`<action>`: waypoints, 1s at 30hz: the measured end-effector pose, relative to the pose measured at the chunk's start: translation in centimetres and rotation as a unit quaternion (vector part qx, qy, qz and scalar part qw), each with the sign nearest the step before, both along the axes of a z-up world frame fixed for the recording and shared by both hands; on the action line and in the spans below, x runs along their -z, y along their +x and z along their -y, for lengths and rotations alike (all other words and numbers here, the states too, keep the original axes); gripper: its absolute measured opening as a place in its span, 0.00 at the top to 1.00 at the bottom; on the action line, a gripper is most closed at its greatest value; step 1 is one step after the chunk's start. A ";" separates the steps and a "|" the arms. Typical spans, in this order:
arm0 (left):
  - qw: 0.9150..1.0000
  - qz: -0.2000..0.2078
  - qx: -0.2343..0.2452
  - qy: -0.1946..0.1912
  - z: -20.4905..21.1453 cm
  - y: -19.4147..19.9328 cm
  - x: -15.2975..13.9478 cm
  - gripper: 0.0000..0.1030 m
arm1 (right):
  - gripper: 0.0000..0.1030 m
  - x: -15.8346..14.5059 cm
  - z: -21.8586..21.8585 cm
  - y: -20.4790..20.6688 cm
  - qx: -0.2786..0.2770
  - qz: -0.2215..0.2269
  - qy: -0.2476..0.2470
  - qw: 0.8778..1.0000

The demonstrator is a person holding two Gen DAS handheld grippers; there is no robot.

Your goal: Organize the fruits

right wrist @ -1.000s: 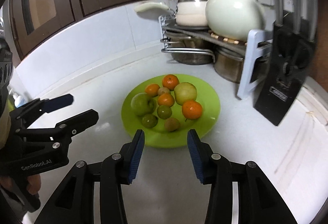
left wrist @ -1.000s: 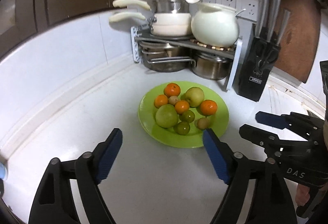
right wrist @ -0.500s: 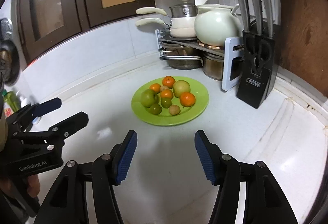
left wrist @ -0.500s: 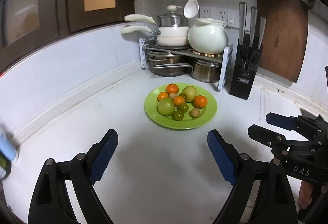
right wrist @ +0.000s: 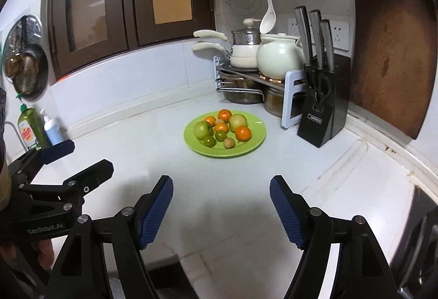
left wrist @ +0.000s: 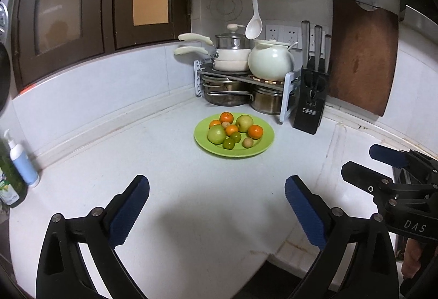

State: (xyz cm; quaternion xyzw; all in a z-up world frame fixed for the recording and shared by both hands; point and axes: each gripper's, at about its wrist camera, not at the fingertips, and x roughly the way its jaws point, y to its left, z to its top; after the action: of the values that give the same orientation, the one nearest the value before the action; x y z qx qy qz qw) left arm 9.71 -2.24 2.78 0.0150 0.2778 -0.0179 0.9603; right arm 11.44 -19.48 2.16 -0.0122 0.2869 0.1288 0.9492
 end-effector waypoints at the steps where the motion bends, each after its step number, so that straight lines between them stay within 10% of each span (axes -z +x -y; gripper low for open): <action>1: 1.000 0.002 -0.002 0.002 0.1 -0.5 -0.1 0.00 | 0.25 -0.1 0.2 -0.6 0.002 0.001 0.000 1.000; 30: 1.000 0.012 -0.007 0.000 2.2 -7.2 -0.9 0.00 | 0.21 -0.4 2.2 -6.9 -0.007 -0.003 0.009 1.000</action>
State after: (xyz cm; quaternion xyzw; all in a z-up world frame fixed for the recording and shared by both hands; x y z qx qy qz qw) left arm 2.47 -4.46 3.64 0.0131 0.2662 -0.0115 0.9638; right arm 4.55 -21.65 2.55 -0.0057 0.2881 0.1385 0.9475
